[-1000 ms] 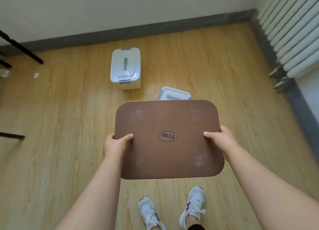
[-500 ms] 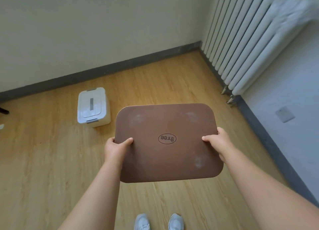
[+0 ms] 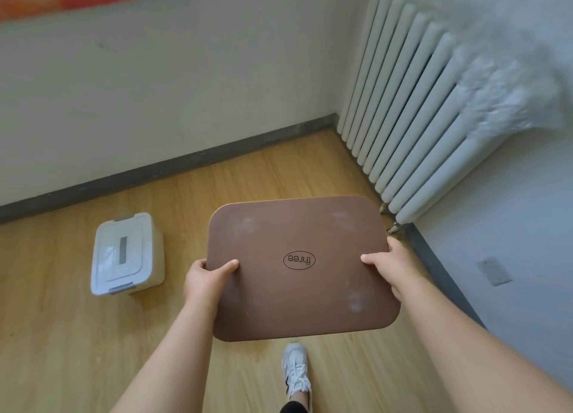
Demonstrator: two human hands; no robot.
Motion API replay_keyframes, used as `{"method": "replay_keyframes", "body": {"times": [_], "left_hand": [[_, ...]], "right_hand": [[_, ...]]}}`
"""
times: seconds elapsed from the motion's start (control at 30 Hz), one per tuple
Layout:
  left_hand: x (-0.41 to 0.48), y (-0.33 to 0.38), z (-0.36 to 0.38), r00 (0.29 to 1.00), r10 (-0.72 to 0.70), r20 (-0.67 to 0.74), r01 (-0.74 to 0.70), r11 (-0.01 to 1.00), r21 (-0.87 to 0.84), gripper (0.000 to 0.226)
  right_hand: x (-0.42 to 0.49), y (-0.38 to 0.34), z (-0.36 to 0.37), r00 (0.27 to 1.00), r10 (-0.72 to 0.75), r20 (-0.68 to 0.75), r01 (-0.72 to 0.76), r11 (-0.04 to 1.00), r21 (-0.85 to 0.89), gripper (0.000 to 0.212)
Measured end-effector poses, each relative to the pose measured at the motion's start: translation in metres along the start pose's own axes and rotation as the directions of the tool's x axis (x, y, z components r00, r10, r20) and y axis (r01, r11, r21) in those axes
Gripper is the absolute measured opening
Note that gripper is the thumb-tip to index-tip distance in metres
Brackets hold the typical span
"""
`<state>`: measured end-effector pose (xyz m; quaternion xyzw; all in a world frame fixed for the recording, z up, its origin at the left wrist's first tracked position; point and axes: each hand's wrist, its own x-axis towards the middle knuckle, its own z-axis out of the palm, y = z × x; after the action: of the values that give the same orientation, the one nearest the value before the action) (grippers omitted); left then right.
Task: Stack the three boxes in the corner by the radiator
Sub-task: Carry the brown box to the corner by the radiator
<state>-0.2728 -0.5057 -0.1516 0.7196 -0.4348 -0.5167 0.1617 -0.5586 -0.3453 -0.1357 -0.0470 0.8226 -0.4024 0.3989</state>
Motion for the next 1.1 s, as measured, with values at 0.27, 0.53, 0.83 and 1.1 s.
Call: {"method": "replay_keyframes", "body": {"times": [0.27,0.53,0.83,1.1], "left_hand": [[0.075,0.104,0.065,1.000,0.017,0.020,-0.018,0.999,0.041,0.054],[0.142,0.190,0.127,0.999,-0.013,-0.038,0.014,1.000,0.028,0.054],[0.216,0.263,0.186,0.990,-0.108,-0.091,0.100,0.991,-0.086,0.047],[0.306,0.304,0.208,0.979,-0.173,-0.103,0.159,0.978,-0.135,0.053]], "right_hand": [[0.107,-0.084,-0.005,1.000,0.022,-0.001,-0.022,1.000,0.012,0.061],[0.223,-0.163,-0.002,0.997,0.060,0.053,-0.061,0.998,0.010,0.074],[0.341,-0.246,0.020,0.995,0.016,0.103,-0.009,0.997,-0.072,0.058],[0.428,-0.291,0.078,0.988,0.075,0.135,-0.068,0.996,-0.060,0.068]]}}
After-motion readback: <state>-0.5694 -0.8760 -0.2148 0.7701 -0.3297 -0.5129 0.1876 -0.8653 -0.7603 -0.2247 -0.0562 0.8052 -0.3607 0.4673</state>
